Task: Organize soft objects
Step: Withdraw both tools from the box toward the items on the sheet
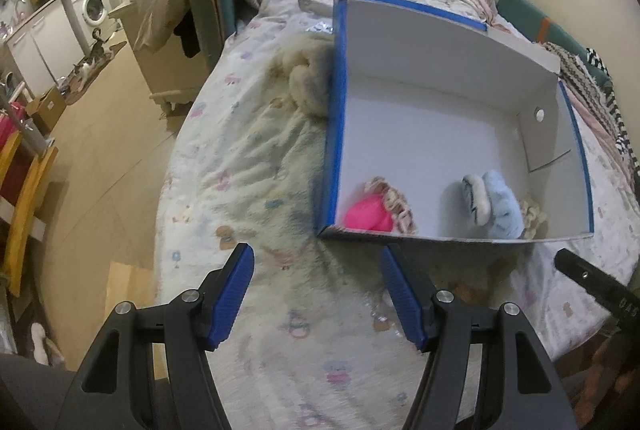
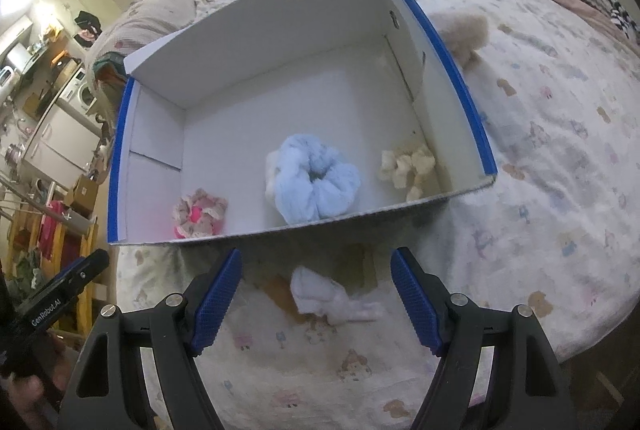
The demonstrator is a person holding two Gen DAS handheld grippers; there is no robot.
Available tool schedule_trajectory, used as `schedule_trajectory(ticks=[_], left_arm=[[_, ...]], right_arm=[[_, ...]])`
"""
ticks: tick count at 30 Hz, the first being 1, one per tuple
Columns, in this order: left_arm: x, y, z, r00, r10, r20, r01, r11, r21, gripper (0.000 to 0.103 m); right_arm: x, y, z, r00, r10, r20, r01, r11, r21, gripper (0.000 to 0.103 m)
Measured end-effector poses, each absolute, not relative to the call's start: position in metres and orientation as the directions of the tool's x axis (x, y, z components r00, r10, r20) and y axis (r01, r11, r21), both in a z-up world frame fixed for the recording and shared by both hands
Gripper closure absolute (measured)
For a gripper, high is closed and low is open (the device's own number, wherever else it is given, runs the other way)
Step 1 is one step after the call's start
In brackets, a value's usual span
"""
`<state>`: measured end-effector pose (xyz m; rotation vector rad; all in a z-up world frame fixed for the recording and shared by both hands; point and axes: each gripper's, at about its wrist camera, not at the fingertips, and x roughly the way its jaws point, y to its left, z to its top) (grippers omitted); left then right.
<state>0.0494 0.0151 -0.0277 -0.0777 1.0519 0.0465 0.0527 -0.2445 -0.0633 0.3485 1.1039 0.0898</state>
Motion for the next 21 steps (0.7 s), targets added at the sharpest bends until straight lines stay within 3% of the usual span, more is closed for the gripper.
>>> schedule_trajectory(ticks=[13, 21], left_arm=[[0.057, 0.032, -0.052, 0.419, 0.0, -0.908, -0.116, 0.992, -0.054, 0.04], [0.063, 0.009, -0.057, 0.398, -0.025, -0.917, -0.063, 0.997, -0.054, 0.04]], right_arm=[[0.059, -0.266, -0.094, 0.377, 0.28, -0.883, 0.196, 0.908, 0.371, 0.022], [0.07, -0.24, -0.123, 0.257, 0.28, -0.925, 0.138, 0.937, 0.322, 0.022]])
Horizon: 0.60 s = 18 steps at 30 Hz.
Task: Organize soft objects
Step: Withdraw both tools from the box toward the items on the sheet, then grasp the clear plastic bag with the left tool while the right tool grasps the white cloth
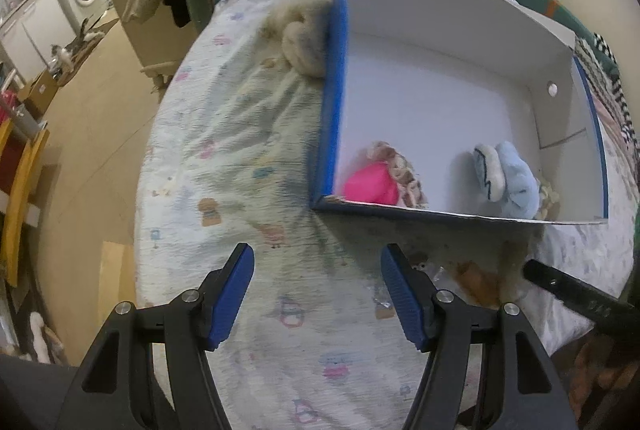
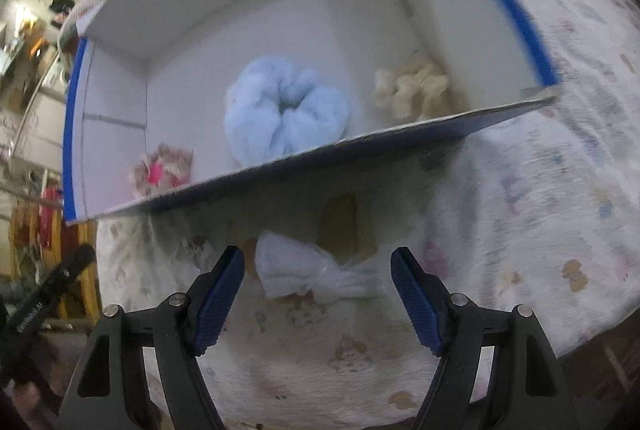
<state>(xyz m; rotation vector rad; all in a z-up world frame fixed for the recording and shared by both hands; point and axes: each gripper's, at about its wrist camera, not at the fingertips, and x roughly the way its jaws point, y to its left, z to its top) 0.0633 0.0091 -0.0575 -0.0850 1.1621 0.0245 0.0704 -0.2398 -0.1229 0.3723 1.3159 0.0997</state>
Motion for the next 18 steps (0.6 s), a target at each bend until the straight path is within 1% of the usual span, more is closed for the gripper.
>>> schedule_trajectory(ticks=[1, 3, 4, 5, 6, 7, 8, 9, 13, 18], left_arm=[[0.065, 0.007, -0.059, 0.395, -0.024, -0.919, -0.059, 0.997, -0.051, 0.04], [0.067, 0.006, -0.06, 0.389, -0.025, -0.921, -0.058, 0.997, -0.051, 0.04], [0.067, 0.006, -0.061, 0.385, -0.026, -0.922, -0.059, 0.997, -0.053, 0.04], [0.068, 0.006, -0.062, 0.38, -0.028, -0.924, -0.061, 0.997, -0.056, 0.04], [0.069, 0.006, -0.064, 0.375, -0.029, -0.927, -0.063, 0.996, -0.057, 0.04], [0.069, 0.007, -0.065, 0.369, -0.029, -0.929, -0.064, 0.996, -0.057, 0.04], [0.069, 0.007, -0.067, 0.363, -0.029, -0.931, -0.066, 0.996, -0.057, 0.04], [0.069, 0.007, -0.069, 0.358, -0.029, -0.933, -0.067, 0.996, -0.057, 0.04], [0.071, 0.009, -0.075, 0.333, -0.039, -0.942, -0.086, 0.994, -0.072, 0.04], [0.075, 0.002, -0.085, 0.295, -0.056, -0.954, -0.098, 0.991, -0.088, 0.04]], right_arm=[[0.071, -0.236, -0.124, 0.253, 0.264, -0.931, 0.122, 0.946, 0.301, 0.024], [0.072, -0.228, -0.125, 0.248, 0.208, -0.946, 0.086, 0.968, 0.235, 0.049], [0.073, -0.226, -0.127, 0.238, 0.213, -0.948, 0.078, 0.968, 0.238, 0.051], [0.073, -0.224, -0.13, 0.225, 0.231, -0.946, 0.071, 0.965, 0.253, 0.052], [0.073, -0.221, -0.131, 0.219, 0.238, -0.946, 0.063, 0.964, 0.257, 0.057], [0.073, -0.218, -0.131, 0.217, 0.233, -0.948, 0.05, 0.967, 0.249, 0.065], [0.073, -0.214, -0.131, 0.215, 0.229, -0.949, 0.031, 0.97, 0.241, 0.081], [0.072, -0.212, -0.129, 0.218, 0.224, -0.95, 0.016, 0.972, 0.233, 0.091], [0.073, -0.21, -0.117, 0.256, 0.255, -0.932, 0.0, 0.965, 0.264, 0.093], [0.071, -0.225, -0.097, 0.303, 0.315, -0.899, 0.02, 0.942, 0.336, 0.094]])
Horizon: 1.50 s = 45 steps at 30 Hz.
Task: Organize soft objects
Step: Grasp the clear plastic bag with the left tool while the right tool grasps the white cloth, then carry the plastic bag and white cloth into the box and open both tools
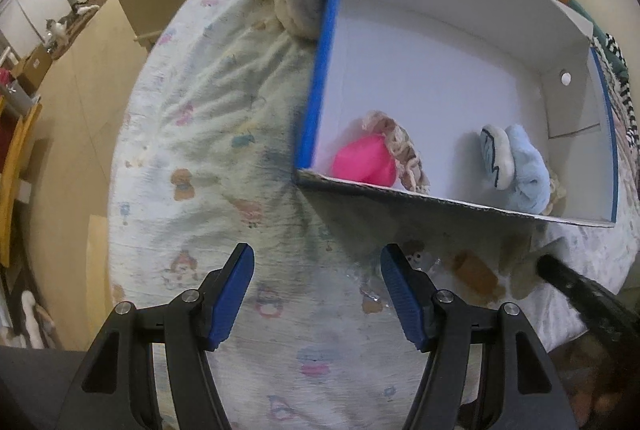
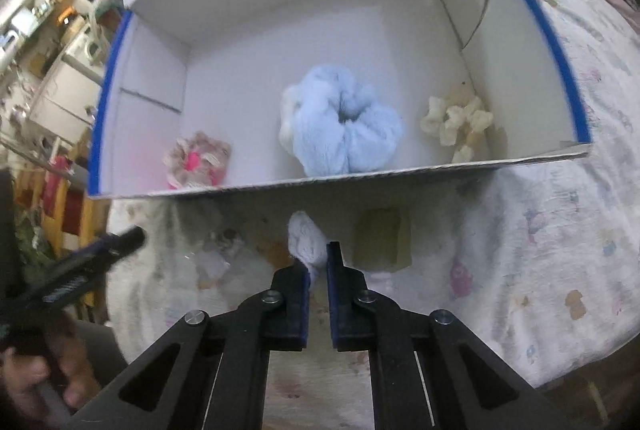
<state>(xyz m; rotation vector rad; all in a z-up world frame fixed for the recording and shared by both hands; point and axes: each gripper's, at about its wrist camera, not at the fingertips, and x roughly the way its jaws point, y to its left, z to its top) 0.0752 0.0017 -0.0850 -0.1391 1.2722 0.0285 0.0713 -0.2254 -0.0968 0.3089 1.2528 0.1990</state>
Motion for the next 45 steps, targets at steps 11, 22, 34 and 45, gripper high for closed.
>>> schedule_trajectory(ticks=[11, 22, 34, 45], left_arm=[[0.087, -0.058, -0.125, 0.187, -0.056, -0.981, 0.033, 0.998, -0.051, 0.04], [0.092, -0.071, -0.149, 0.159, -0.078, -0.984, 0.066, 0.995, -0.068, 0.071], [0.072, -0.047, -0.118, 0.232, -0.071, -0.97, 0.065, 0.996, -0.058, 0.08], [0.046, -0.005, -0.069, 0.353, -0.047, -0.934, 0.037, 0.999, -0.037, 0.08]], right_arm=[[0.056, -0.267, -0.073, 0.38, 0.343, -0.859, 0.084, 0.912, 0.402, 0.094], [0.058, -0.257, -0.078, 0.375, 0.346, -0.86, 0.064, 0.916, 0.396, 0.094], [0.058, -0.24, -0.081, 0.36, 0.343, -0.868, 0.041, 0.923, 0.382, 0.094], [0.05, -0.215, -0.071, 0.357, 0.35, -0.866, -0.012, 0.929, 0.371, 0.094]])
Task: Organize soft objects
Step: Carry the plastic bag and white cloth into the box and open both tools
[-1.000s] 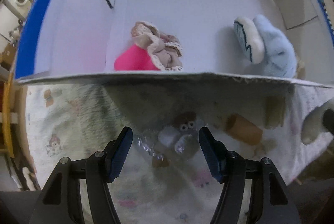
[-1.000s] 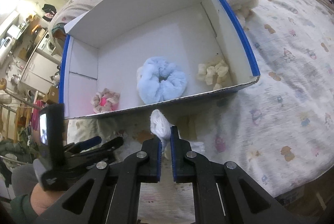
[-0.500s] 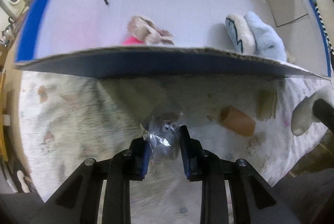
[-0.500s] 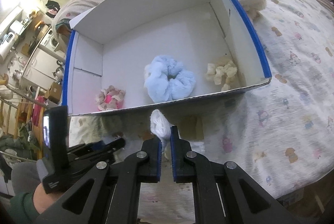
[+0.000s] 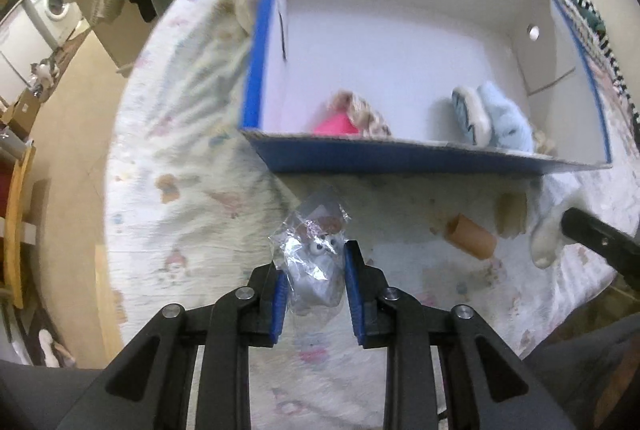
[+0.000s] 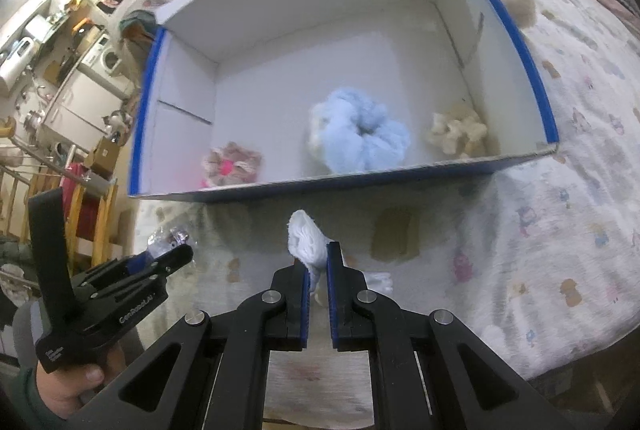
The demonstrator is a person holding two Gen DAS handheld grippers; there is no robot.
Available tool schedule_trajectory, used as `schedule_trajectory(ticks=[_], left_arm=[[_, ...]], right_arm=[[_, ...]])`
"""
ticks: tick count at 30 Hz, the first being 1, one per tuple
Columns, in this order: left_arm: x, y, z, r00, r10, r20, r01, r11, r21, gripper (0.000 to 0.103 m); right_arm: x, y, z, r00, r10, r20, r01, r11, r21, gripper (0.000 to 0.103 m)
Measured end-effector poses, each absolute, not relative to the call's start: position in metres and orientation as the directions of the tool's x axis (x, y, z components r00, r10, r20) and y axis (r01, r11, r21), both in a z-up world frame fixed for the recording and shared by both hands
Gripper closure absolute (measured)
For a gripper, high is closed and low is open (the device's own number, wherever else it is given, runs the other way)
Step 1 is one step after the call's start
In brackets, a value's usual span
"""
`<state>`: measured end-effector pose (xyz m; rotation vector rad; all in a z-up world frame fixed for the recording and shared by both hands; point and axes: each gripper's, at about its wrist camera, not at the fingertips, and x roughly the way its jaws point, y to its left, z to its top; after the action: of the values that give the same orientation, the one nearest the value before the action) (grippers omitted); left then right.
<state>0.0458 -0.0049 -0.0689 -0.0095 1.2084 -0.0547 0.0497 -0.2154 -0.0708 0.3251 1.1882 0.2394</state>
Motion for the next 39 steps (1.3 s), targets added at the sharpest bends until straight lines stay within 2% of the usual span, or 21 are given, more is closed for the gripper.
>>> schedule_trajectory(ticks=[12, 20, 26, 39], left_arm=[[0.051, -0.015, 0.021, 0.547, -0.096, -0.832, 0.062, 0.995, -0.074, 0.08], [0.093, -0.042, 0.05, 0.594, -0.104, -0.797, 0.11, 0.993, -0.047, 0.08], [0.127, -0.054, 0.043, 0.59, -0.084, -0.803, 0.112, 0.993, -0.022, 0.08], [0.154, -0.063, -0.023, 0.504, -0.069, -0.861, 0.102, 0.995, -0.02, 0.08]], right_arm=[[0.052, -0.207, -0.023, 0.432, 0.423, -0.796, -0.082, 0.898, 0.433, 0.094], [0.087, -0.212, 0.01, 0.486, 0.446, -0.752, -0.106, 0.884, 0.455, 0.094], [0.119, -0.21, 0.013, 0.501, 0.436, -0.748, -0.122, 0.891, 0.438, 0.094], [0.142, -0.207, -0.036, 0.437, 0.458, -0.774, -0.076, 0.877, 0.475, 0.094]])
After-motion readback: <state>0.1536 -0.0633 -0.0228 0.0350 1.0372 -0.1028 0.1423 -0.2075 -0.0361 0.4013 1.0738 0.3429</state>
